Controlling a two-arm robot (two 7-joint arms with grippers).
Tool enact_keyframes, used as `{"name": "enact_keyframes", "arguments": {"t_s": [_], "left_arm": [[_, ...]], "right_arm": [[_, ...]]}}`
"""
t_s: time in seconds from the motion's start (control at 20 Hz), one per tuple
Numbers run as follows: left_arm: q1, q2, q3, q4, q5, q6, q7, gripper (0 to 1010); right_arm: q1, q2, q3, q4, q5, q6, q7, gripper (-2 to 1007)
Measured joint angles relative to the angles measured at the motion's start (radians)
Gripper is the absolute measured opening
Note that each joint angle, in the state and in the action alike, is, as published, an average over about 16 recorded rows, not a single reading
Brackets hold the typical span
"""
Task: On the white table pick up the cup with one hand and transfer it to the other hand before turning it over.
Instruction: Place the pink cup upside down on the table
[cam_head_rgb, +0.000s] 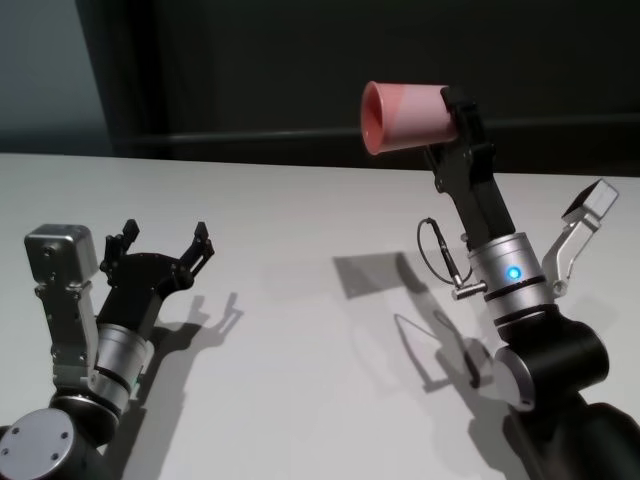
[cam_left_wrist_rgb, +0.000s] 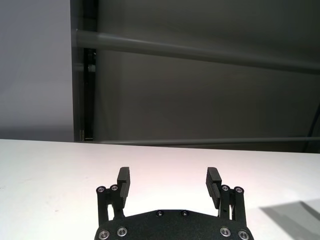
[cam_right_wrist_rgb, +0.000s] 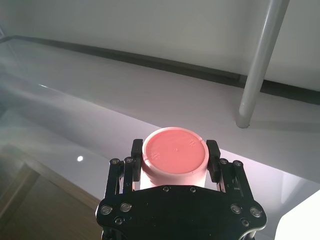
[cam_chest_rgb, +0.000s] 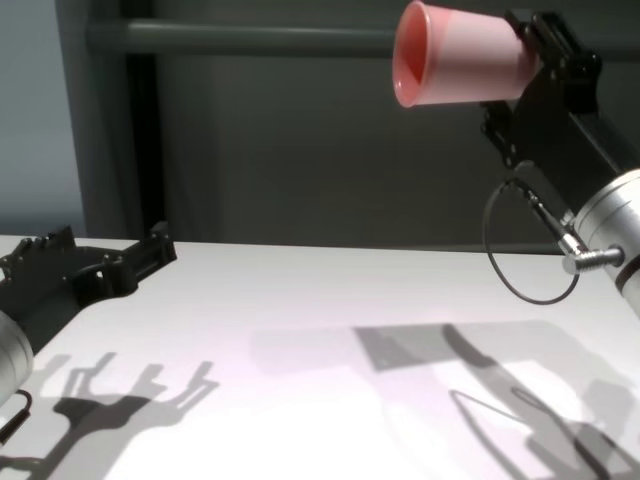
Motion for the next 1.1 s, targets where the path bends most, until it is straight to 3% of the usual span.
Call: {"name": "enact_keyframes", "arguments": {"t_s": [0.5,1.1], "left_arm": [[-0.001,0.0,0.001,0.0,0.0,0.001,0.001,1003],[-0.001,0.001,0.001,-0.001,0.0,0.001,0.001,1003]], "right_arm": [[0.019,0.065,-0.067,-0.026,-0.087,-0.05,0.011,735],[0.054,0.164,-0.173,-0.053,-0.28,-0.158,0.014,735]]}}
